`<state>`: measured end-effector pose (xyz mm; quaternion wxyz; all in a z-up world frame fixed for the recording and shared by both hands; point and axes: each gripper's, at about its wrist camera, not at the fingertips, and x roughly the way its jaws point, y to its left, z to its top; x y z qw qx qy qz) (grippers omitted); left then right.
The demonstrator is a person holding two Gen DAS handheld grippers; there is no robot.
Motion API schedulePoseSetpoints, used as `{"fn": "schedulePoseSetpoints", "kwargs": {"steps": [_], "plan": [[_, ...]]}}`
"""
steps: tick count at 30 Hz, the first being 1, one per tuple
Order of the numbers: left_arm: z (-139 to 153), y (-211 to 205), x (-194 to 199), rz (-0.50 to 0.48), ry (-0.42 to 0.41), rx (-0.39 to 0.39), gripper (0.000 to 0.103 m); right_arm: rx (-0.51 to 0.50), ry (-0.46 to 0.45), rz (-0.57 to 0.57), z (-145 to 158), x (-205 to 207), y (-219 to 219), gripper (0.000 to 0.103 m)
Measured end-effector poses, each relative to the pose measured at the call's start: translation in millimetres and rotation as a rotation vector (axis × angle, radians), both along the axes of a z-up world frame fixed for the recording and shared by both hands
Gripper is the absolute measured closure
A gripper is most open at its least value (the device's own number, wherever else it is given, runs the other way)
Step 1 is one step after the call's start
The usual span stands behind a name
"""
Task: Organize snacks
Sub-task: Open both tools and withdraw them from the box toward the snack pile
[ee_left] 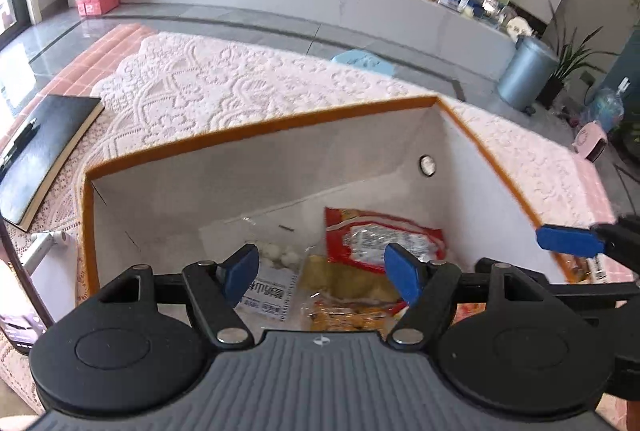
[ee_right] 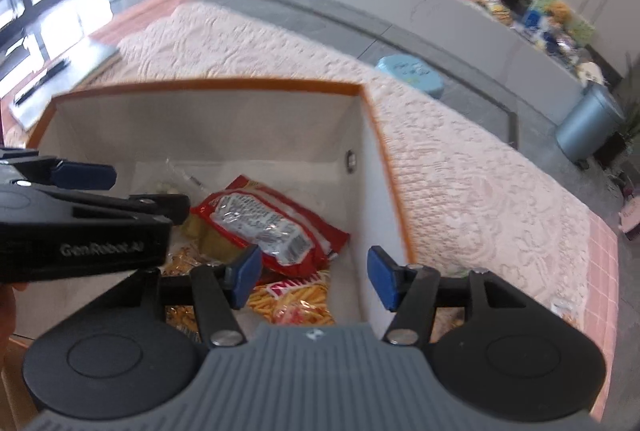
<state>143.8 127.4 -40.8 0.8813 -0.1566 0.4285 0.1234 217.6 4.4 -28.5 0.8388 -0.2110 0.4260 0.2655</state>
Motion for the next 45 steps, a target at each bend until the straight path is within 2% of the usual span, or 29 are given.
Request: {"fn": "schedulePoseSetpoints", "kwargs": {"steps": [6,8,11,16,23,28,34,41,45], "plan": [[24,-22,-18,-0.041,-0.126,-0.008,0.019,0.15,-0.102,-0.121,24,-33,-53,0.045],[31,-34,-24,-0.07,-0.175,0.004,0.019,0.196,-0.157,-0.162,31,-49,-74,0.039],[39,-54,-33,-0.114,-0.241,0.018,0.019,0.258,-0.222,-0.225,39,-70,-104,0.036],[48,-90,-41,-0.213,-0.305,0.035,0.019,0.323,-0.272,-0.351,46,-96,-156,0.032],[40,-144,-41,-0.403,-0.296,0.049,0.019,0.365,-0.275,-0.526,34,-121,-210,0.029],[23,-174,-39,-0.535,-0.281,0.016,0.019,0.304,-0.27,-0.573,13,-129,-229,0.02],[6,-198,-36,-0.585,-0.243,0.041,0.015,0.259,-0.236,-0.596,-7,-127,-246,0.014],[-13,-207,-33,-0.572,-0.202,0.049,0.014,0.241,-0.208,-0.615,-24,-111,-260,0.006],[-21,-213,-26,-0.581,-0.191,0.054,0.014,0.215,-0.186,-0.605,-33,-97,-265,0.006]]}}
